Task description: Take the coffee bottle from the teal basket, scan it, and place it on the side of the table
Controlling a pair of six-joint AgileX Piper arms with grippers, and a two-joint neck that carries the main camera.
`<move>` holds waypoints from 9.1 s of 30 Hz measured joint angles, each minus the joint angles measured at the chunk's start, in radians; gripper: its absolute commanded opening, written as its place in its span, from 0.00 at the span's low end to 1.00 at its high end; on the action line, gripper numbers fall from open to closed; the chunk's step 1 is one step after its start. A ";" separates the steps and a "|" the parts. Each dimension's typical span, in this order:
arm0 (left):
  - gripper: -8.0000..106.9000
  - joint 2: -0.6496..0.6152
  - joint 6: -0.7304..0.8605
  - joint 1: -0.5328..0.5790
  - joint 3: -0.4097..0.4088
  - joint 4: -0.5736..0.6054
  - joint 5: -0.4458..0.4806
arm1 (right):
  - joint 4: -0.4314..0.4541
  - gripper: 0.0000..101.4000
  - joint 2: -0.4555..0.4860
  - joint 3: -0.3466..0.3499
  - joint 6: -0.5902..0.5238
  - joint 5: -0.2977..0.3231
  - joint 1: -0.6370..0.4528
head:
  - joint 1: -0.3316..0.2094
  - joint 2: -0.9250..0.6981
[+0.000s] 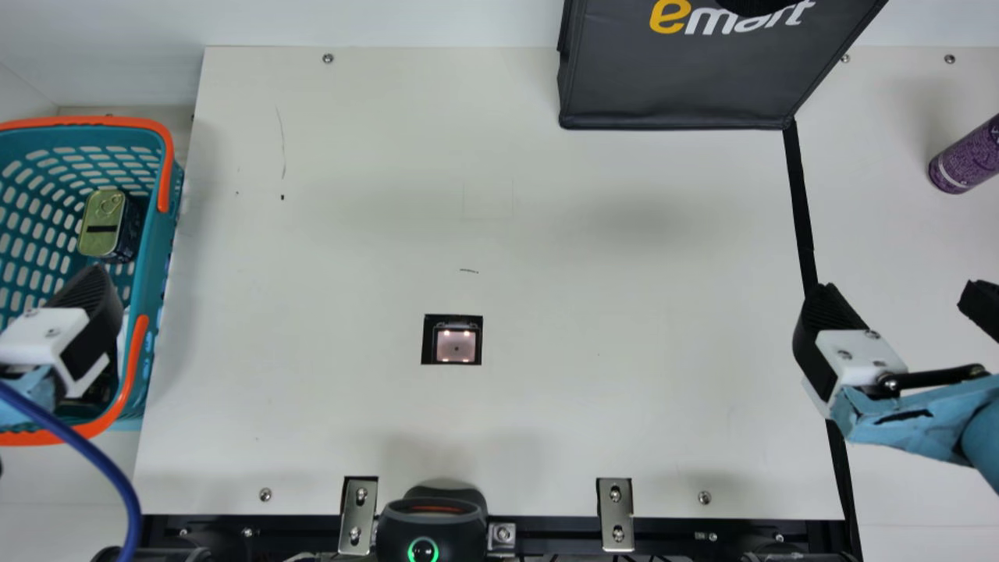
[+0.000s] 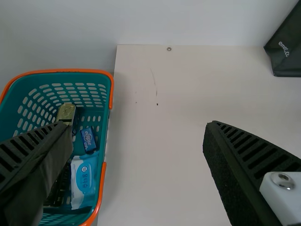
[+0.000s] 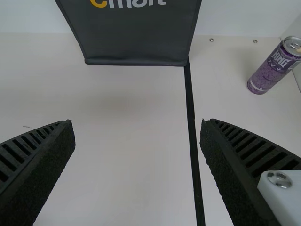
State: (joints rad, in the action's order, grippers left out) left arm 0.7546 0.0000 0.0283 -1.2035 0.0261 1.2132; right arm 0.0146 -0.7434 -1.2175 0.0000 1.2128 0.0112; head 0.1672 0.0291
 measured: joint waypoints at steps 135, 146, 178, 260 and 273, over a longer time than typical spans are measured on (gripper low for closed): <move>0.85 1.182 0.734 -0.592 -0.151 0.075 -0.407 | 0.000 0.94 0.000 0.000 0.000 0.001 0.000 | 0.000 -0.347; 0.85 1.287 0.761 -0.574 -0.148 0.011 -0.441 | 0.000 0.94 0.000 0.000 0.000 0.001 0.000 | 0.000 -0.347; 0.85 1.462 0.685 -0.571 -0.130 -0.131 -0.543 | 0.000 0.94 0.000 0.000 0.000 0.001 0.000 | 0.000 -0.347; 0.00 1.234 0.839 -0.672 -0.055 0.128 -0.475 | 0.000 0.94 0.000 0.000 0.000 0.001 0.000 | 0.000 -0.348; 0.00 1.178 0.882 -0.697 -0.035 0.160 -0.456 | 0.000 0.94 0.000 0.000 0.000 0.001 0.000 | 0.000 -0.347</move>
State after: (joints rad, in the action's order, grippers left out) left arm 1.9325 0.8818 -0.6685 -1.2381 0.1860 0.7572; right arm 0.0146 -0.7434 -1.2175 0.0000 1.2142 0.0112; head 0.1672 -0.3175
